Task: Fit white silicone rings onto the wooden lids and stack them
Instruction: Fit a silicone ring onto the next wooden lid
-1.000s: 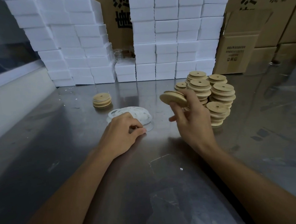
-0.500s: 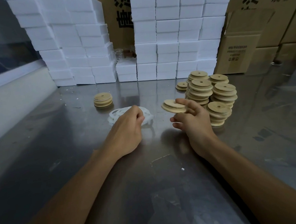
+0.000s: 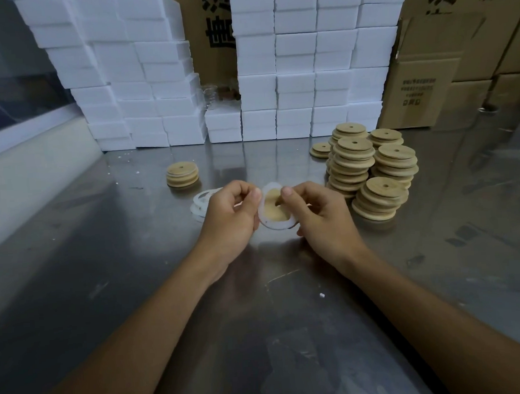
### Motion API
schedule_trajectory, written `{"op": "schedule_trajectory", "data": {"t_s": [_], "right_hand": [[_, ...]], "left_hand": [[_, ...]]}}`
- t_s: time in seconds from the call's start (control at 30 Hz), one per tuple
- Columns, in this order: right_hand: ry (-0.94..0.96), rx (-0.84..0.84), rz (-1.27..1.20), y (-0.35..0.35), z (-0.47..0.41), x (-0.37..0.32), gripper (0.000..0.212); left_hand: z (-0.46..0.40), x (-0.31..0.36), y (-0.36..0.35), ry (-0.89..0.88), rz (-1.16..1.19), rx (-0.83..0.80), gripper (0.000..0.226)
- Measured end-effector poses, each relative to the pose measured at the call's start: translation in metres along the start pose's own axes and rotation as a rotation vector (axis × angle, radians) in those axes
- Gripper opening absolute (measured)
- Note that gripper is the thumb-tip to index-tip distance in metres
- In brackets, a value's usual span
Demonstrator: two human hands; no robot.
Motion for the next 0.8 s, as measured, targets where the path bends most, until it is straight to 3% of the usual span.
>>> {"op": "schedule_trajectory", "data": {"t_s": [0.1,0.23,0.4,0.8], "right_hand": [[-0.006,0.027,0.005,0.0,-0.002,0.004,0.021],[0.064,0.028,0.05,0.0,-0.001,0.004,0.018],[0.117,0.012,0.085,-0.002,0.001,0.002,0.012],[0.079,0.01,0.248,-0.002,0.004,0.001,0.007]], "left_hand": [[0.0,-0.002,-0.002,0.023,-0.02,0.027,0.021],[0.002,-0.005,-0.004,0.117,0.169,-0.051,0.022],[0.004,-0.009,-0.001,0.093,0.222,0.047,0.003],[0.003,-0.011,0.0,-0.05,0.107,0.135,0.015]]}}
Point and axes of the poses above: each hand's wrist, its own z-axis away from the middle knuckle, its own y-axis out of the back of the hand, x = y × z, the point moved 2 cm from there along -z, towards the middle knuckle, and after that the axes turned 4 degrees about -x, right-handed, at the moved point
